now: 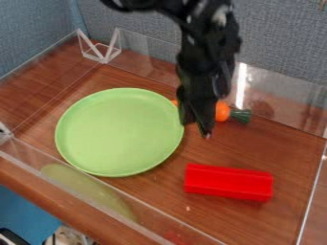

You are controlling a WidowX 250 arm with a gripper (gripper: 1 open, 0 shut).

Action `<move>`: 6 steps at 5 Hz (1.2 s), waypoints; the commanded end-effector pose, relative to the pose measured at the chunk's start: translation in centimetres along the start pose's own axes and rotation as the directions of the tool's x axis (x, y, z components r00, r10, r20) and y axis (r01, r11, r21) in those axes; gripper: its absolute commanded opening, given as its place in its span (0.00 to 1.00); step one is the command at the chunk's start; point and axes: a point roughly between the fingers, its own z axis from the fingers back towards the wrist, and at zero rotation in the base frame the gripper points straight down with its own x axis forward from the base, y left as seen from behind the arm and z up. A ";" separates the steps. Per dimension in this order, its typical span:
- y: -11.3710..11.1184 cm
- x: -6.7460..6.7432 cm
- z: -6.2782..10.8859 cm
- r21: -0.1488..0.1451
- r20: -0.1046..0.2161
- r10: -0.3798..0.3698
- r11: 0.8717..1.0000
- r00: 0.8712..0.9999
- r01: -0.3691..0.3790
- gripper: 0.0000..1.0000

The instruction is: Put the red object on the right side

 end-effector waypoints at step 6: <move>3.0 -0.6 1.2 0.030 -0.029 0.286 0.958 0.958 -0.286 1.00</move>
